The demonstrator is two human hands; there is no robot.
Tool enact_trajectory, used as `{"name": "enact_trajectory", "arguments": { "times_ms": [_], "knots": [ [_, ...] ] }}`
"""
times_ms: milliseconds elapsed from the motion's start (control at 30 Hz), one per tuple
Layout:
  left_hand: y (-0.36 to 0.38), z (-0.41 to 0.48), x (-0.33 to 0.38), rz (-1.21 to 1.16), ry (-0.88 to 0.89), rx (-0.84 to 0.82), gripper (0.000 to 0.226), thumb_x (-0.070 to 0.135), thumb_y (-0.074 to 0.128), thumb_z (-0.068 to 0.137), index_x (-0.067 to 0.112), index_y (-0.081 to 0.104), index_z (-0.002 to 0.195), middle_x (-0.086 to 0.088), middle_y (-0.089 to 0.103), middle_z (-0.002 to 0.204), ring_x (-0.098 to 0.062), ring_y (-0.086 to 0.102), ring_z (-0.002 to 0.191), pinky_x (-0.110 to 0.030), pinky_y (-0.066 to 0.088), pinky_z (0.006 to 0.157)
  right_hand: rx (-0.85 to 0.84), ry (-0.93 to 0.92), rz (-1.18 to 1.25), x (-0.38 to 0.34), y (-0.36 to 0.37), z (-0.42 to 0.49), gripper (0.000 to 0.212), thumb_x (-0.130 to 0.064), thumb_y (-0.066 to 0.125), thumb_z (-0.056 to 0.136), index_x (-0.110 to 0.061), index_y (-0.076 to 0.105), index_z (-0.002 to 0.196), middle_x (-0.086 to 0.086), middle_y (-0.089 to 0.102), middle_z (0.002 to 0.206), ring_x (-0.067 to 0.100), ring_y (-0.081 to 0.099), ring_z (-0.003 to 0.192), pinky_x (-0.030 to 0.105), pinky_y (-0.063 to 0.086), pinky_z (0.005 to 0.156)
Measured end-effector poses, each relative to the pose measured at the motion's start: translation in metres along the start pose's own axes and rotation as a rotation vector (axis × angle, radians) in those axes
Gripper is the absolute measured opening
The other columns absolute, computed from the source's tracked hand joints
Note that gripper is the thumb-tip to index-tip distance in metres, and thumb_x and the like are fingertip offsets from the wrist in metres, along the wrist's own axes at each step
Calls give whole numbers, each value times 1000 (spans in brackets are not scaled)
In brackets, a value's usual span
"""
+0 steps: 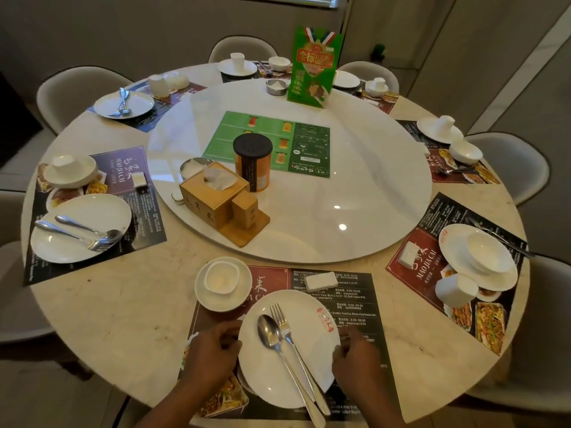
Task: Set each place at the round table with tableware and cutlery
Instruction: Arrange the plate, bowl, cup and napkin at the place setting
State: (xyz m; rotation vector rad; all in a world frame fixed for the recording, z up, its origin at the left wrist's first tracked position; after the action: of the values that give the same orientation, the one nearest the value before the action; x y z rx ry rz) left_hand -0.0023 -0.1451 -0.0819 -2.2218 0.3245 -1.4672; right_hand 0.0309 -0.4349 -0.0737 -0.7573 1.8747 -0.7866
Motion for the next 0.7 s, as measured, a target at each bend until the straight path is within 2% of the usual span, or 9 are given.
{"name": "enact_trajectory", "arguments": {
  "times_ms": [100,167,267,400,467,567,700],
  "knots": [
    [-4,-1,4,1,10,-7,34,9,70,85,36,68,105,21,71,93,1,67,87,-15,53,74,13,24,-23,1,2,1,25,-18,62,93,-22,60,118,-1,67,112,17,63,102,25,53,77],
    [-12,-2,7,8,7,39,28,13,69,86,39,66,98,21,70,89,1,66,84,-21,55,78,95,-37,-124,-10,-1,3,30,-31,64,92,-24,59,120,-3,63,117,15,59,108,30,55,85],
    [-34,2,5,87,8,161,19,17,67,88,34,68,97,17,69,88,-2,64,82,-25,54,78,157,-255,-124,-60,-2,4,36,-40,62,92,-26,56,124,-4,57,122,14,52,112,32,51,92],
    [-68,14,2,277,53,260,18,19,68,85,24,69,102,5,69,99,-14,64,89,-26,51,74,40,-652,-72,-161,21,-5,48,-42,64,88,-28,51,132,-4,53,129,15,47,119,32,43,101],
    [-84,20,2,389,77,285,25,27,70,84,22,66,109,1,66,106,-18,62,95,-32,53,75,-13,-768,-104,-200,39,-9,59,-41,70,85,-27,48,137,-2,51,136,17,46,123,33,39,103],
    [-97,29,6,457,164,257,44,32,69,84,23,57,125,1,61,122,-21,58,109,-38,53,86,-108,-797,-223,-230,70,-3,80,-44,76,78,-25,38,145,2,45,144,23,44,129,38,42,105],
    [-98,37,11,559,270,196,47,32,69,83,20,60,128,0,61,129,-22,56,117,-40,49,93,-140,-776,-380,-243,94,4,83,-36,78,77,-17,35,146,8,44,141,29,45,124,42,45,100]
  ]
}}
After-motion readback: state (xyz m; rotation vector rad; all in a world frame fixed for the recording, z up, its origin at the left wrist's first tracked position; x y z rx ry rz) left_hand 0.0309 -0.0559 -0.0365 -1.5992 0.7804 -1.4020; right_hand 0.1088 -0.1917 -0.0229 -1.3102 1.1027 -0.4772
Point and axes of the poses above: each hand's wrist, its own z-axis towards the middle knuckle, its own y-axis out of the palm, x = y × z, the point moved 7 cm from there along z, towards the middle knuckle
